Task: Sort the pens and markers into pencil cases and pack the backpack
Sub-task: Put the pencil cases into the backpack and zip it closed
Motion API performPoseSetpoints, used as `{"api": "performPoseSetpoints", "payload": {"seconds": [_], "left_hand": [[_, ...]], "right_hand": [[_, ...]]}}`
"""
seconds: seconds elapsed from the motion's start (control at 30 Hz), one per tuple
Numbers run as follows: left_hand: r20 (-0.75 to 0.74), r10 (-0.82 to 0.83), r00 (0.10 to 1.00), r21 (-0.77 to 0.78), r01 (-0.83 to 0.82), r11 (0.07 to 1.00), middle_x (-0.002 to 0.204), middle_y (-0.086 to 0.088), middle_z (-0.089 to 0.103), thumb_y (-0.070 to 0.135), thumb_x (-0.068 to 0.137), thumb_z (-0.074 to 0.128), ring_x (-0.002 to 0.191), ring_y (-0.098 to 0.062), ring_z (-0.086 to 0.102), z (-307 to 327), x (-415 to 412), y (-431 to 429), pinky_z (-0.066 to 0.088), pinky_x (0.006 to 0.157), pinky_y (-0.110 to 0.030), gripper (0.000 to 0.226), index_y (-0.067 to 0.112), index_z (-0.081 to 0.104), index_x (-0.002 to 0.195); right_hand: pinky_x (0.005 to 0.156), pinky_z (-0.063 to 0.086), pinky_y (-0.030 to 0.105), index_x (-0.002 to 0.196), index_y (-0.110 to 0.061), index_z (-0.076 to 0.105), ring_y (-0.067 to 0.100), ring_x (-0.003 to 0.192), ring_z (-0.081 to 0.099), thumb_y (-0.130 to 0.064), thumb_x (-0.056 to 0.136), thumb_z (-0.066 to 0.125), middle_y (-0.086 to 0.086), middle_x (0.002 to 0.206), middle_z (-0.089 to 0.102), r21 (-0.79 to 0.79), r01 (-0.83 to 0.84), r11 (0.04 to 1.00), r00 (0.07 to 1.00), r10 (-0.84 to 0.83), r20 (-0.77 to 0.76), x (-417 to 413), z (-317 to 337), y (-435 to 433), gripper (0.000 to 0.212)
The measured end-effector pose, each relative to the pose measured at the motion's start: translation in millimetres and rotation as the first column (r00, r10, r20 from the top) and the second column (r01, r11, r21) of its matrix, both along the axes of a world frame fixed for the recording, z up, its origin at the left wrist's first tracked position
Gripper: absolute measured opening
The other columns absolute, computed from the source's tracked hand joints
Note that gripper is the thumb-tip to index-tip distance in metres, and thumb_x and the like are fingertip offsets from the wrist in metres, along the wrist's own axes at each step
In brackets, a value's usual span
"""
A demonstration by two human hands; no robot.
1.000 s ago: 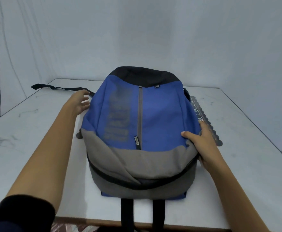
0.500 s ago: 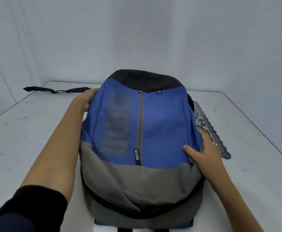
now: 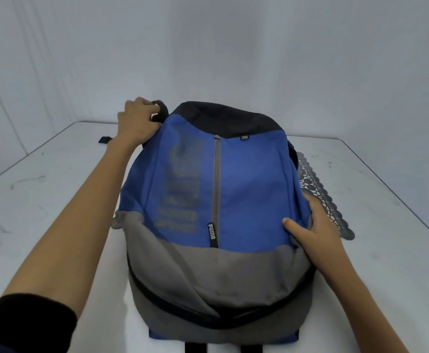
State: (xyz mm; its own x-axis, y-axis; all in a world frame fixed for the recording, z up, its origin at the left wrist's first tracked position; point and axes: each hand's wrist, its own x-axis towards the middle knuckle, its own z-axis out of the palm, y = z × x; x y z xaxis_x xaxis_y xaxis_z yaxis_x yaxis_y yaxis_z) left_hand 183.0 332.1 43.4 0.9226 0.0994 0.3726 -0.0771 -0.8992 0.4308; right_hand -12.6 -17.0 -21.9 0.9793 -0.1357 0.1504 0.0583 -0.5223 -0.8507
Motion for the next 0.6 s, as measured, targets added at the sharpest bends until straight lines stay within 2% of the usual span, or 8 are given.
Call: {"api": "performPoseSetpoints", "payload": {"seconds": [0.07, 0.13, 0.23, 0.3, 0.37, 0.43, 0.53, 0.6], "left_hand": [[0.165, -0.022, 0.986, 0.142, -0.002, 0.99, 0.137, -0.013, 0.043, 0.014, 0.086, 0.064, 0.127, -0.037, 0.035, -3, -3, -1, 0.029, 0.102, -0.047, 0.024, 0.012, 0.07, 0.11], [0.315, -0.072, 0.946, 0.17, 0.019, 0.985, 0.143, -0.015, 0.037, 0.015, 0.087, 0.064, 0.132, -0.041, 0.029, -8, -6, -2, 0.027, 0.102, -0.049, 0.013, 0.012, 0.072, 0.096], [0.315, -0.149, 0.937, 0.132, 0.112, 0.985, 0.147, -0.017, 0.037, 0.012, 0.091, 0.058, 0.136, -0.039, 0.032, -13, -2, 1, 0.024, 0.11, -0.051, 0.014, 0.008, 0.07, 0.097], [0.211, -0.195, 0.958, -0.051, 0.21, 0.976, 0.134, -0.015, 0.051, 0.008, 0.097, 0.05, 0.124, -0.032, 0.047, -12, -7, -1, 0.031, 0.106, -0.039, 0.019, 0.005, 0.062, 0.112], [0.183, -0.212, 0.96, -0.236, 0.252, 0.938, 0.114, -0.01, 0.056, 0.01, 0.1, 0.045, 0.1, -0.024, 0.053, -13, -12, -3, 0.039, 0.085, -0.028, 0.014, 0.009, 0.056, 0.11], [0.201, -0.2, 0.959, -0.37, 0.264, 0.891, 0.107, -0.005, 0.056, 0.014, 0.1, 0.044, 0.087, -0.018, 0.053, -14, -16, -4, 0.041, 0.075, -0.024, 0.01, 0.013, 0.052, 0.106], [0.273, -0.12, 0.955, -0.649, 0.275, 0.71, 0.101, -0.001, 0.062, 0.012, 0.098, 0.045, 0.082, -0.012, 0.061, -16, -14, -4, 0.049, 0.076, -0.024, 0.017, 0.028, 0.053, 0.099], [0.223, -0.004, 0.975, -0.809, 0.188, 0.557, 0.099, -0.001, 0.062, 0.009, 0.099, 0.048, 0.077, -0.009, 0.061, -19, -10, -1, 0.05, 0.068, -0.022, 0.022, 0.031, 0.049, 0.101]], "right_hand": [[0.087, 0.031, 0.021, 0.143, -0.02, 0.039, 0.005, 0.108, 0.042, -0.012, 0.09, 0.063, -0.014, 0.122, 0.044, -0.006, 0.004, 1.0, 1.0, -0.004, 0.001, 0, 0, 0, 0.059], [0.087, 0.031, 0.02, 0.143, -0.019, 0.038, 0.005, 0.108, 0.042, -0.012, 0.09, 0.063, -0.014, 0.122, 0.044, -0.018, 0.006, 1.0, 1.0, -0.006, 0.001, -1, 0, 0, 0.059], [0.086, 0.03, 0.017, 0.143, -0.019, 0.038, 0.004, 0.108, 0.041, -0.012, 0.09, 0.063, -0.014, 0.122, 0.043, -0.017, 0.008, 1.0, 1.0, -0.008, 0.004, -1, 0, 0, 0.059], [0.086, 0.03, 0.018, 0.143, -0.019, 0.039, 0.005, 0.109, 0.043, -0.012, 0.09, 0.063, -0.014, 0.122, 0.044, -0.021, 0.007, 1.0, 1.0, -0.007, 0.004, -1, 0, 0, 0.058], [0.085, 0.031, 0.019, 0.141, -0.02, 0.04, 0.007, 0.108, 0.045, -0.012, 0.09, 0.063, -0.014, 0.12, 0.045, -0.023, 0.004, 1.0, 1.0, -0.004, 0.005, -2, 0, 1, 0.057], [0.084, 0.031, 0.017, 0.141, -0.02, 0.04, 0.006, 0.108, 0.045, -0.012, 0.09, 0.063, -0.014, 0.12, 0.046, -0.015, 0.002, 1.0, 1.0, -0.002, 0.003, -2, 0, 1, 0.056], [0.083, 0.031, 0.016, 0.142, -0.02, 0.039, 0.006, 0.109, 0.045, -0.012, 0.09, 0.063, -0.014, 0.122, 0.046, -0.011, 0.004, 1.0, 1.0, -0.004, 0.001, -1, 0, 0, 0.057], [0.084, 0.031, 0.015, 0.143, -0.019, 0.039, 0.005, 0.108, 0.044, -0.012, 0.09, 0.063, -0.012, 0.124, 0.047, -0.011, 0.006, 1.0, 1.0, -0.006, -0.001, -1, 0, 0, 0.058]]}}
